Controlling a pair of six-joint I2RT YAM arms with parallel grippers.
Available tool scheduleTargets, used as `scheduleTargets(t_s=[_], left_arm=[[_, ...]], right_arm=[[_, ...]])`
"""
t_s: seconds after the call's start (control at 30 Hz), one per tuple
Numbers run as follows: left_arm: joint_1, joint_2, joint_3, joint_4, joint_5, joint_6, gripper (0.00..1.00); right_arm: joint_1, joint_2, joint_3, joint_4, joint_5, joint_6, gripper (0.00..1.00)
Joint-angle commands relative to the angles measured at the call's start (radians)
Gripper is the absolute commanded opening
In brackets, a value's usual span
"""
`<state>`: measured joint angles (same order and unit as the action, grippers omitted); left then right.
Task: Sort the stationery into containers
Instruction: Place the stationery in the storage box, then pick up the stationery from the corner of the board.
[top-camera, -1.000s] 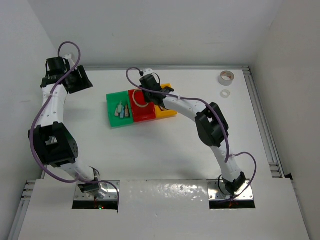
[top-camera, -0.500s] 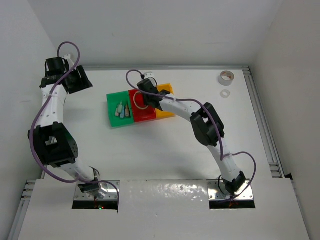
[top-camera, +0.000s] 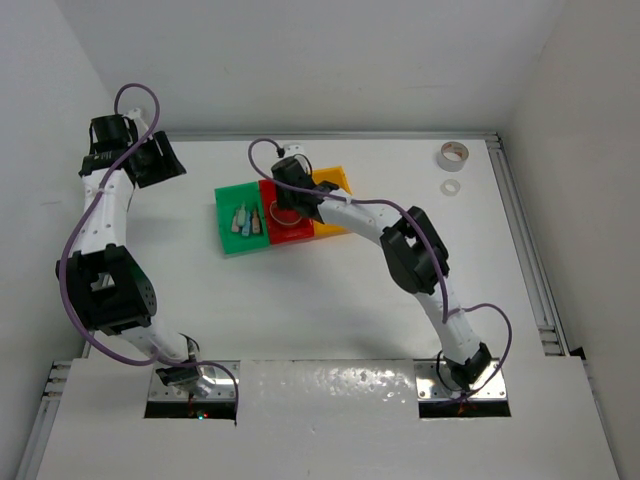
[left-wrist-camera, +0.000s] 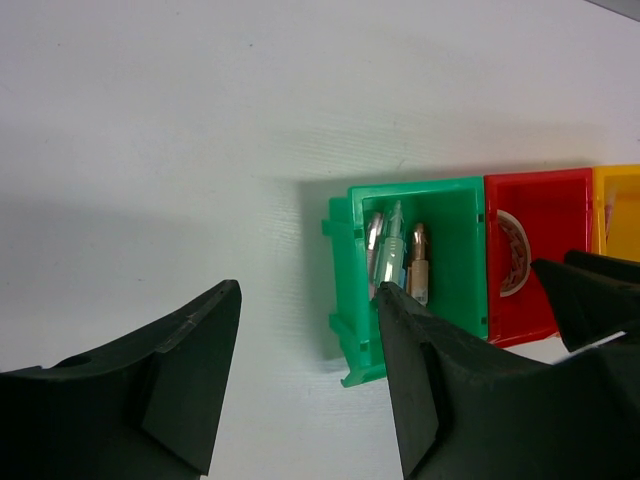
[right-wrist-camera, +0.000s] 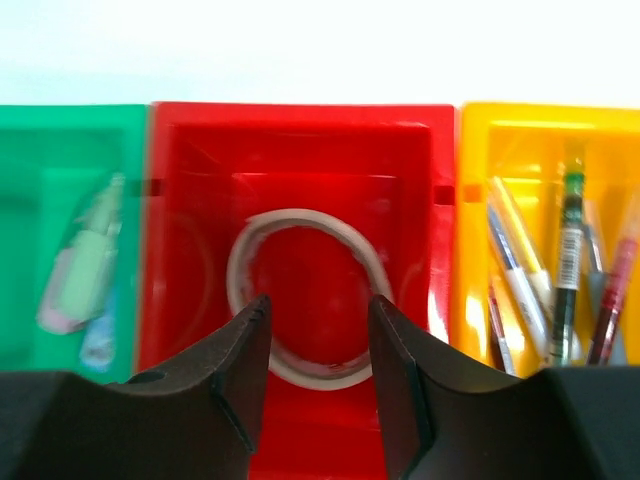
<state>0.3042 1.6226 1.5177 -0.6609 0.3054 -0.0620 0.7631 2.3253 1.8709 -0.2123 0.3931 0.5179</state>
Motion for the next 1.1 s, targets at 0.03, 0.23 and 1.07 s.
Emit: scheduleTargets(t_s=[0.03,0.23,1.07], left_arm=[[0.015,-0.03,0.002,0.037,0.017,-0.013,0.55],[0.015,-0.027,-0.001,0.035,0.017,-0.01,0.55],[0.072,0.005,-0.025,0.0,-0.023,0.024,0.55]], right_arm=[[0.015,-0.19,0.008,0.135,-0.124,-0.051,0.42],[-0.102,-0.352,0.025,0.087,-0.235,-0.09,0.16],[-0.86,-0.067,0.088,-0.076,0.111,0.372,0.6]])
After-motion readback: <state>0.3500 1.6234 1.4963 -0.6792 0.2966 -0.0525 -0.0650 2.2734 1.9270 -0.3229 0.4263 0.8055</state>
